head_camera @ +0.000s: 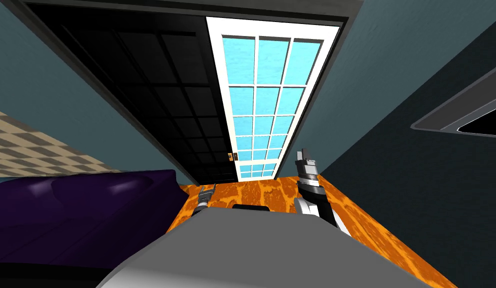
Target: Pull the door open
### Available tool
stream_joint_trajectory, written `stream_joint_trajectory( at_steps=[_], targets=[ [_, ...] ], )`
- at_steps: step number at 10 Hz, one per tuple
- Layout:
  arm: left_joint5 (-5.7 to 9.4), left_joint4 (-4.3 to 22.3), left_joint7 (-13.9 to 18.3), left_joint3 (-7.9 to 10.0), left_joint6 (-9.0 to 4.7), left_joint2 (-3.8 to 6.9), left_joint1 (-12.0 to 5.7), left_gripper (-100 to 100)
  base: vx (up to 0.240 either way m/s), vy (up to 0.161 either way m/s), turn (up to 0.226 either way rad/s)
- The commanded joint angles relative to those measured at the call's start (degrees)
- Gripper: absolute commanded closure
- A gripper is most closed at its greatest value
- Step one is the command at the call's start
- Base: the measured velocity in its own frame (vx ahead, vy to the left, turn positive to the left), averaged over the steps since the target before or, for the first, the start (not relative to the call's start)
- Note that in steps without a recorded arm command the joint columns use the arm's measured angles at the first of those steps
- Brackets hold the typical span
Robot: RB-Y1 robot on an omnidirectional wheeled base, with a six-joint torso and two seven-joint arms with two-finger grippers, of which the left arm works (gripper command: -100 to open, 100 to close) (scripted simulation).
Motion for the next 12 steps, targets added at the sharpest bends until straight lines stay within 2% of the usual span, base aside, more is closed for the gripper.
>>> stream_joint_trajectory(
  at_steps=[1,5,6,9,11,12],
  targets=[
    [0.71,1.34,-0.90,1.63,0.41,0.14,0.48,-100,-0.172,0.036,-0.005],
    [2.51,3.89,-2.50,5.55,0.87,0.68,2.24,-100,-0.163,0.048,-0.032],
    [2.51,3.89,-2.50,5.55,0.87,0.68,2.24,-100,-0.078,0.020,-0.013],
    [4.10,5.98,-4.12,8.90,1.21,0.81,2.79,-100,-0.079,0.035,-0.085],
    [5.09,7.14,-5.37,10.86,1.36,0.55,2.00,-100,-0.026,0.055,-0.172],
    [5.48,7.50,-6.00,11.54,1.37,0.23,0.92,-100,0.107,0.071,-0.257]
  ],
)
